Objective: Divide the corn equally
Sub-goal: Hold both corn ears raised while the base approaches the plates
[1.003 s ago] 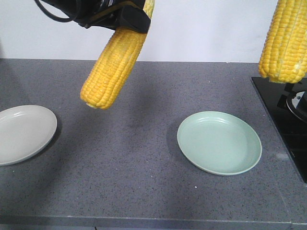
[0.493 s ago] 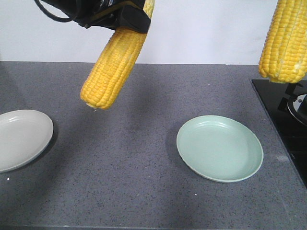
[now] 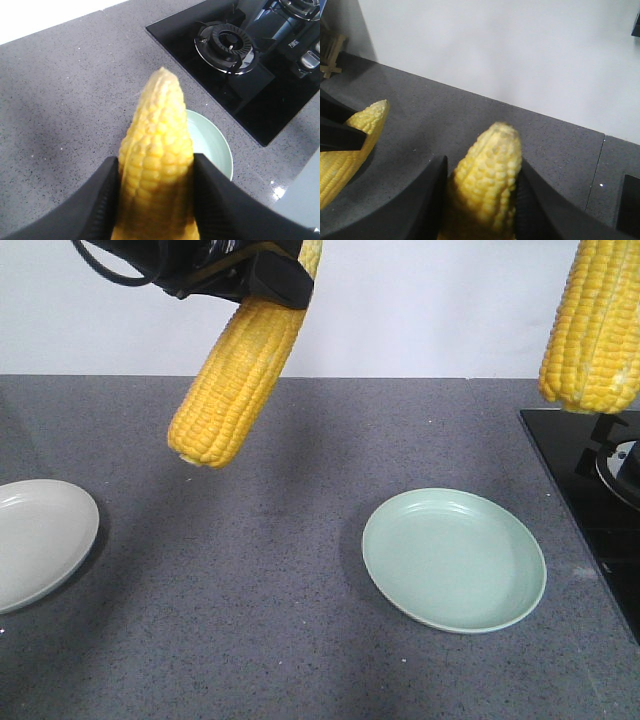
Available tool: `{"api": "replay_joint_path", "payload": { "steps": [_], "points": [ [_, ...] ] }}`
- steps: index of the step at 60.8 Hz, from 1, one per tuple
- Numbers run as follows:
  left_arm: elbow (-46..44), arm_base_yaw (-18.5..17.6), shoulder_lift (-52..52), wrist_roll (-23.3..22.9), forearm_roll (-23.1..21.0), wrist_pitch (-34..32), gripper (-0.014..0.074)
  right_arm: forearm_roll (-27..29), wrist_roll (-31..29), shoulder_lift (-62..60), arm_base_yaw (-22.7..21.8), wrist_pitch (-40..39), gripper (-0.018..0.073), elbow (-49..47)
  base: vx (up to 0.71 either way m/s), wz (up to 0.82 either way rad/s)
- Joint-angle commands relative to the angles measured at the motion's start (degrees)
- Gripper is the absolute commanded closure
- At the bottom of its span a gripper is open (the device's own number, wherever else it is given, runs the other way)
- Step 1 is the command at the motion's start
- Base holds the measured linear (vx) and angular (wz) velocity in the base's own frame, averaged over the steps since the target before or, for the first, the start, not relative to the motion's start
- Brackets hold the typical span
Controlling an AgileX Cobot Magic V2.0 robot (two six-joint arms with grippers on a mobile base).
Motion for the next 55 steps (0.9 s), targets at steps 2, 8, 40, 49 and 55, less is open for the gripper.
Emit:
{"api": "replay_joint_path", "payload": {
  "steps": [2,8,40,49,55],
  "points": [
    [-1.5,0.05,-2.28,0.02,-1.48,-3.29,0.0603,0.81,-0.45,-1.24,-0.36,-0.27,0.0564,-1.09,0.04,-0.03],
    [-1.5,0.05,-2.28,0.02,-1.48,-3.29,0.0603,0.81,-0.45,-1.24,-0.36,-0.27,0.0564,-1.09,0.04,-0.03],
    [-1.5,0.05,-2.28,0.02,-1.48,-3.29,0.0603,0.76,-0.45,-1.24,-0.36,-0.27,0.0564,-1.09,0.03,-0.02],
    [-1.5,0.05,-2.28,0.02,-1.48,-3.29,0.0603,0.76,-0.45,-1.24,-0.36,-0.27,0.0564,-1.09,0.02,-0.01],
    [-1.5,0.05,-2.28,0.02,-1.48,-3.29,0.0603,0.76,-0.45,-1.24,-0.36,-0.27,0.0564,-1.09,0.02,-0.01]
  ]
}}
